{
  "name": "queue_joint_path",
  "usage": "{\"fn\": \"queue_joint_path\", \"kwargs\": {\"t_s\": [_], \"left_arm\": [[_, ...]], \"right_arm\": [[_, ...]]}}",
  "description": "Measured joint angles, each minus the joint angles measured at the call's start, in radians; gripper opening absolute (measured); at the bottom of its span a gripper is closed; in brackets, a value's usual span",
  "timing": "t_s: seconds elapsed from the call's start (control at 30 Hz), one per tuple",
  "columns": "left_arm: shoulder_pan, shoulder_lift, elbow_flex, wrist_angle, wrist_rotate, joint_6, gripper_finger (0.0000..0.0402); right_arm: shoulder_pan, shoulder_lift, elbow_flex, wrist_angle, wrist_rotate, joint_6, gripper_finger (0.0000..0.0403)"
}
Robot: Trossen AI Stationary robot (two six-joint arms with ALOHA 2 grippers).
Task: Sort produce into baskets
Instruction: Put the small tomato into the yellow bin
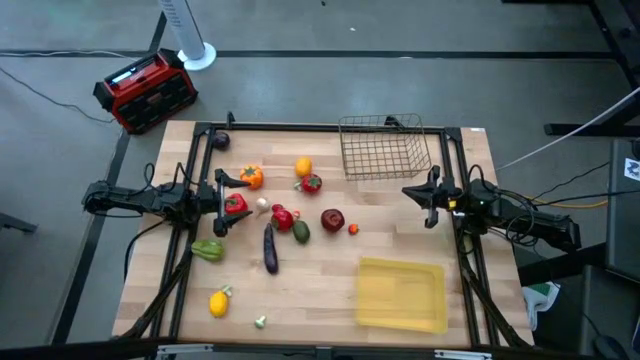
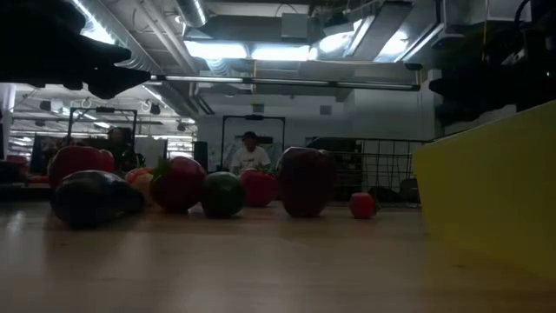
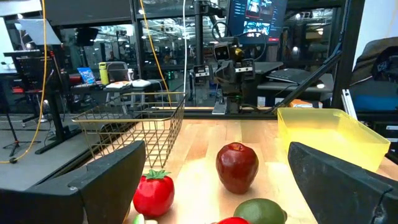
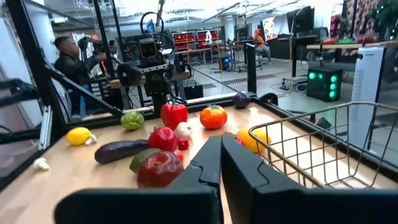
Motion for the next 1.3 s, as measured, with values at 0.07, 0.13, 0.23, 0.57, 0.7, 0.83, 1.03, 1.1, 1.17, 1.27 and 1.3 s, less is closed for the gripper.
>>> {"fn": "queue_joint_path", "kwargs": {"t_s": [0.07,0.13,0.23,0.57,0.7,0.83,1.03,1.1,1.17,1.27,1.3], "left_arm": [[0.0,0.0,0.0,0.0,0.0,0.0,0.0392],[0.0,0.0,0.0,0.0,0.0,0.0,0.0392],[0.0,0.0,0.0,0.0,0.0,0.0,0.0392],[0.0,0.0,0.0,0.0,0.0,0.0,0.0392],[0.0,0.0,0.0,0.001,0.0,-0.076,0.0392],[0.0,0.0,0.0,0.002,0.0,-0.156,0.0392],[0.0,0.0,0.0,0.002,0.0,-0.182,0.0392],[0.0,0.0,0.0,0.002,0.0,-0.185,0.0392],[0.0,0.0,0.0,0.002,0.0,-0.206,0.0392],[0.0,0.0,0.0,0.002,0.0,-0.235,0.0392],[0.0,0.0,0.0,0.002,0.0,-0.244,0.0392]], "right_arm": [[0.0,0.0,0.013,0.005,0.0,0.016,0.0014],[0.0,0.0,0.024,0.007,0.0,0.028,0.0014],[0.0,0.0,0.036,0.007,0.0,0.029,0.0016],[0.0,0.0,0.042,0.007,0.018,0.065,0.0142],[0.0,0.0,0.042,0.007,0.008,0.079,0.0196],[0.0,0.0,0.044,0.009,0.008,0.082,0.0225],[0.0,0.0,0.044,0.059,0.007,0.081,0.0232],[0.0,0.0,0.044,0.069,0.006,0.081,0.0232],[0.0,0.0,0.044,0.072,0.006,0.08,0.0232],[0.0,0.005,0.044,0.078,0.006,0.08,0.0232],[0.0,0.01,0.045,0.086,0.006,0.08,0.0232]]}}
